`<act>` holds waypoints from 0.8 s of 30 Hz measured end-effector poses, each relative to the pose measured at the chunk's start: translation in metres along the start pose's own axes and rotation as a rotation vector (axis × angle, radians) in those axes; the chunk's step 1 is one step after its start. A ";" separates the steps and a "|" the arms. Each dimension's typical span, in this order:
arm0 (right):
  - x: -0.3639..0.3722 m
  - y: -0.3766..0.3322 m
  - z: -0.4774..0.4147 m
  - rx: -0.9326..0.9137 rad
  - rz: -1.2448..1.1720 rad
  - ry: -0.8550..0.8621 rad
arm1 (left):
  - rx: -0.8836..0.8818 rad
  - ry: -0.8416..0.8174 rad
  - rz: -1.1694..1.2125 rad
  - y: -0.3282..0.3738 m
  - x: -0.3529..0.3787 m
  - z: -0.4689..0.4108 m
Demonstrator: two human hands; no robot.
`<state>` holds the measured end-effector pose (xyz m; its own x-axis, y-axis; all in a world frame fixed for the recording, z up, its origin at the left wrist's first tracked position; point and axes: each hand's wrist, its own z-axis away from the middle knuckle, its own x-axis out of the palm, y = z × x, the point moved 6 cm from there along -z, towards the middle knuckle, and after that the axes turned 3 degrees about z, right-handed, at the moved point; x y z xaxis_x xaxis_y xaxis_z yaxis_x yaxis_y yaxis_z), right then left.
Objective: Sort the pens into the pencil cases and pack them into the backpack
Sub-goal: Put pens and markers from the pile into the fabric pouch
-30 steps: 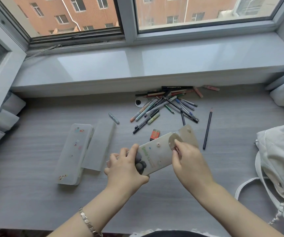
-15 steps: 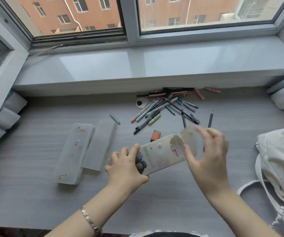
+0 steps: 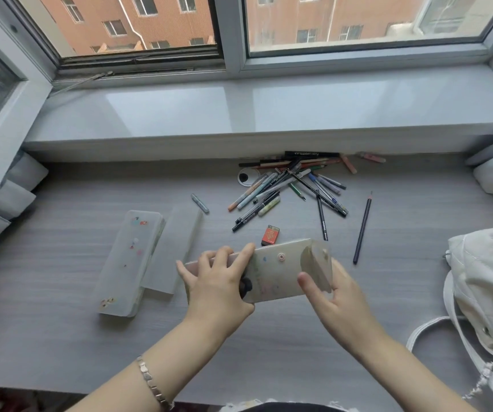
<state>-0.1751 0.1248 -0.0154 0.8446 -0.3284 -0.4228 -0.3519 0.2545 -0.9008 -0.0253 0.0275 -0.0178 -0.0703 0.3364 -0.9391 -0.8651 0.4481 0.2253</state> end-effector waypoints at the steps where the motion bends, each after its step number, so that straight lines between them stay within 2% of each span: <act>1: -0.002 0.002 0.001 -0.001 -0.009 -0.053 | 0.006 -0.015 -0.019 -0.002 0.001 0.001; 4: -0.011 0.016 0.000 0.026 -0.053 -0.166 | 0.033 -0.053 -0.030 -0.005 0.005 0.002; 7: -0.011 0.021 -0.002 -0.020 0.021 -0.247 | 0.046 -0.064 -0.058 -0.004 0.010 0.001; 11: -0.004 0.032 -0.005 -0.048 0.134 -0.277 | 0.181 0.035 -0.153 0.007 0.010 0.005; 13: 0.000 0.036 -0.005 -0.075 0.116 -0.280 | 0.213 0.072 -0.224 0.002 0.016 0.005; 14: 0.001 0.039 -0.005 -0.080 0.101 -0.274 | 0.216 0.108 -0.239 -0.001 0.019 0.005; 17: 0.000 0.041 -0.003 -0.107 0.056 -0.154 | 0.185 -0.034 -0.252 0.005 0.019 0.010; 20: 0.001 0.030 0.000 -0.243 0.034 -0.055 | 0.163 -0.062 -0.240 0.012 0.021 0.012; 24: 0.001 0.030 0.006 -0.272 -0.003 -0.012 | 0.264 0.102 -0.252 0.021 0.021 0.017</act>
<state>-0.1821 0.1373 -0.0423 0.8501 -0.3174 -0.4202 -0.4434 -0.0010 -0.8963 -0.0364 0.0584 -0.0281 0.0684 0.1103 -0.9915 -0.7050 0.7086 0.0302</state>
